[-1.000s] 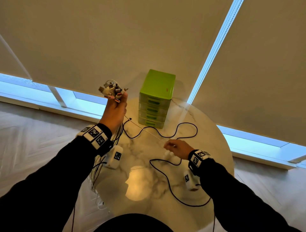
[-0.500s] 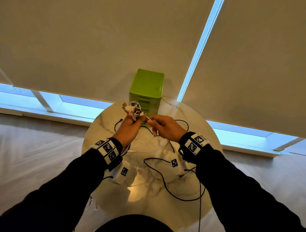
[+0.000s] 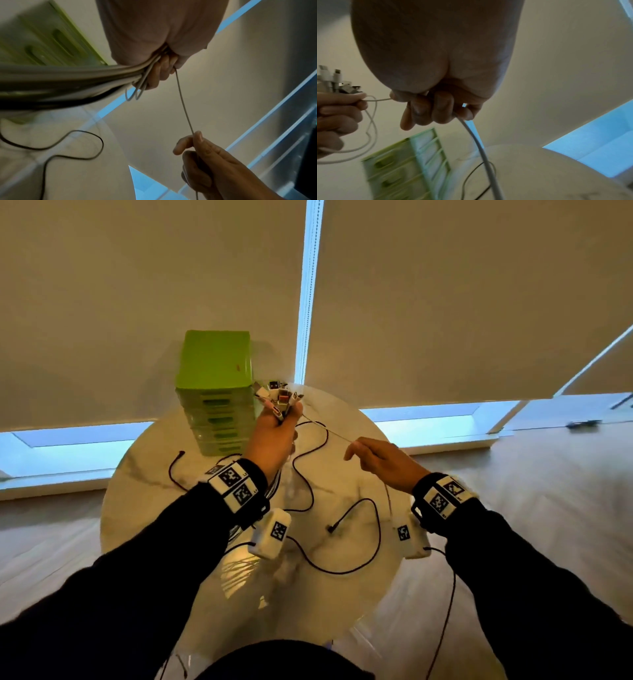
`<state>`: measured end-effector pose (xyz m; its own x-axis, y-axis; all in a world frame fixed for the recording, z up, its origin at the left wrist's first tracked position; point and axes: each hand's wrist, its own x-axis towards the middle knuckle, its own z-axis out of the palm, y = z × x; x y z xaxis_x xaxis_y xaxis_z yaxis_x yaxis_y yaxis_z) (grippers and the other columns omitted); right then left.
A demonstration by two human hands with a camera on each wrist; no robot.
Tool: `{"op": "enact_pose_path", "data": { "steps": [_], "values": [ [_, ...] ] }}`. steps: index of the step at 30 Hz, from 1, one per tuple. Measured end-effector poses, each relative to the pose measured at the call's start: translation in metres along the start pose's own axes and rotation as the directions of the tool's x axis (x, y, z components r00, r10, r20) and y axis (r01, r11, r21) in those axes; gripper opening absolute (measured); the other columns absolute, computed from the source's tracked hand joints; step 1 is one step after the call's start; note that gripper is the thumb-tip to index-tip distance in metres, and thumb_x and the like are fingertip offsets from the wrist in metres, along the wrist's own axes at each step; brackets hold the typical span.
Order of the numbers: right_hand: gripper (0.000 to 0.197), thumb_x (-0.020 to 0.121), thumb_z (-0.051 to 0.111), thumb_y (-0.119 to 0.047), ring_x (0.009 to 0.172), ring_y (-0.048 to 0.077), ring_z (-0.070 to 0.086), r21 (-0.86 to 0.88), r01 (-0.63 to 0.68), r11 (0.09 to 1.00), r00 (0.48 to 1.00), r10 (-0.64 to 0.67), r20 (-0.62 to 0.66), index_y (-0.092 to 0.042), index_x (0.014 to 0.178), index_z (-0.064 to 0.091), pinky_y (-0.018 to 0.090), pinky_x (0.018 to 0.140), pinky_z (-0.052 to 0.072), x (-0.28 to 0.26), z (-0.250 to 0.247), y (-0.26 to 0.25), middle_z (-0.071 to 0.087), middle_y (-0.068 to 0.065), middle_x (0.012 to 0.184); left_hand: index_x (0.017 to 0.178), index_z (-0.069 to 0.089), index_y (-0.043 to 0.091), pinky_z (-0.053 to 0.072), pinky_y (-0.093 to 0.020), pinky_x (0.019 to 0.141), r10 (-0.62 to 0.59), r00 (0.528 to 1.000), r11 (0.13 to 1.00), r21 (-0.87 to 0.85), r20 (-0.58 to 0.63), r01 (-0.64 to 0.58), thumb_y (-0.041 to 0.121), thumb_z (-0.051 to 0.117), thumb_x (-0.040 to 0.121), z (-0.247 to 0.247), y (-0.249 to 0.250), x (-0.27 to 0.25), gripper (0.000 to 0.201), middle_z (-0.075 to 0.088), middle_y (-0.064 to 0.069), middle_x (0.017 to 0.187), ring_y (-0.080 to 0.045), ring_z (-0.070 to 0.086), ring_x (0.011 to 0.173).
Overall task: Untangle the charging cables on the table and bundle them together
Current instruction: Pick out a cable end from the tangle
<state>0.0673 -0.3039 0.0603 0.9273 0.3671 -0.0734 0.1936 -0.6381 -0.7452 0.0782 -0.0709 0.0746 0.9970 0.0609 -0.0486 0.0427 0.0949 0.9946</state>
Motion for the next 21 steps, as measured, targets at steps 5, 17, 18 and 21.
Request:
{"op": "enact_pose_path", "data": {
  "steps": [5, 17, 18, 21],
  "values": [
    [0.026, 0.107, 0.041, -0.035, 0.062, 0.01, 0.053, 0.04, -0.139, 0.99, 0.986, 0.142, -0.089, -0.021, 0.112, 0.062, 0.029, 0.066, 0.046, -0.046, -0.032, 0.037, 0.057, -0.002, 0.072, 0.093, 0.054, 0.022, 0.029, -0.027, 0.049, -0.051, 0.98, 0.996, 0.082, 0.191, 0.035, 0.037, 0.055, 0.102, 0.067, -0.014, -0.012, 0.018, 0.037, 0.015, 0.052, -0.01, 0.032, 0.047],
    [0.025, 0.107, 0.04, -0.028, 0.077, 0.01, 0.055, -0.173, -0.385, 0.907, 0.912, 0.345, -0.221, -0.019, 0.098, 0.061, 0.024, 0.073, 0.039, -0.15, -0.063, 0.079, 0.061, -0.009, 0.089, 0.098, 0.056, 0.024, 0.031, -0.028, 0.052, -0.131, 0.887, 0.987, 0.146, 0.443, 0.073, 0.049, 0.05, 0.101, 0.155, -0.044, -0.04, 0.026, 0.044, 0.009, 0.066, -0.009, 0.035, 0.054],
    [0.026, 0.107, 0.041, -0.027, 0.082, 0.015, 0.057, -0.213, -0.44, 0.872, 0.892, 0.398, -0.214, -0.018, 0.098, 0.063, 0.028, 0.077, 0.04, -0.161, -0.068, 0.096, 0.063, -0.005, 0.094, 0.096, 0.056, 0.024, 0.03, -0.027, 0.051, -0.142, 0.883, 0.988, 0.121, 0.447, 0.098, 0.044, 0.05, 0.103, 0.155, -0.042, -0.039, 0.022, 0.046, 0.013, 0.065, -0.008, 0.034, 0.053],
    [0.028, 0.106, 0.041, -0.028, 0.1, 0.026, 0.062, -0.379, -0.6, 0.705, 0.794, 0.583, -0.173, -0.02, 0.103, 0.067, 0.036, 0.089, 0.047, -0.192, -0.075, 0.142, 0.064, 0.0, 0.102, 0.092, 0.056, 0.019, 0.028, -0.024, 0.051, -0.192, 0.867, 0.981, 0.062, 0.46, 0.184, 0.035, 0.051, 0.105, 0.156, -0.036, -0.037, 0.021, 0.045, 0.013, 0.063, -0.006, 0.033, 0.052]
  ]
}}
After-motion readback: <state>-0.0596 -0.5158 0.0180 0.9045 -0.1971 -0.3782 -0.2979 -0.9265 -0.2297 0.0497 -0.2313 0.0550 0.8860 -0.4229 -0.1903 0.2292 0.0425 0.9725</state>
